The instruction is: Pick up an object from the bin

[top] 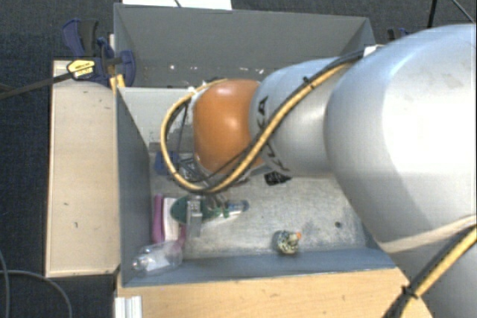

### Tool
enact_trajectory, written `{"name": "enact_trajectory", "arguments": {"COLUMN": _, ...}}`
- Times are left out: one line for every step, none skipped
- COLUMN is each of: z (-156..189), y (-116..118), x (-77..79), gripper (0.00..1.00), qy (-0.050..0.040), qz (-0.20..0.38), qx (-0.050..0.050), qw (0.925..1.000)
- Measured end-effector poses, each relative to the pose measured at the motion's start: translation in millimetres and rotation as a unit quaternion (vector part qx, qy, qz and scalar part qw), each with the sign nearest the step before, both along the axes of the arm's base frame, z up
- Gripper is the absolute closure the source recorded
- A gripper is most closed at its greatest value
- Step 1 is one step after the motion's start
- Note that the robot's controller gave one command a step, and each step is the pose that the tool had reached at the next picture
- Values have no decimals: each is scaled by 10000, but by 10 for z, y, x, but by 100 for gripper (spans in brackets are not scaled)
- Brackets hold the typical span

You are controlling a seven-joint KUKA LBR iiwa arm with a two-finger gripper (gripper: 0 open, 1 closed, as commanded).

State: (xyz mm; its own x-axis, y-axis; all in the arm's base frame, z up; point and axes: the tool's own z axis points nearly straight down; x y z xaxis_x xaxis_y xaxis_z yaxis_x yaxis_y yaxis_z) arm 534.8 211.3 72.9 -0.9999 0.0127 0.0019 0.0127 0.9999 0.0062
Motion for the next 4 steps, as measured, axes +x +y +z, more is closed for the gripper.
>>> {"name": "enact_trajectory", "arguments": {"z": 302, "y": 11, "x": 219, "gripper": 0, "qy": -51, "qz": 1423, "qx": -13, "qw": 9898}}
{"name": "enact_trajectory", "arguments": {"z": 296, "y": -76, "x": 313, "gripper": 0, "qy": -31, "qz": 834, "qx": -6, "qw": 9965}}
{"name": "enact_trajectory", "arguments": {"z": 55, "y": -136, "x": 426, "gripper": 0, "qy": -67, "qz": 501, "qx": 28, "qw": 9987}}
{"name": "enact_trajectory", "arguments": {"z": 30, "y": -149, "x": 522, "gripper": 0, "qy": -80, "qz": -1873, "qx": 16, "qw": 9823}}
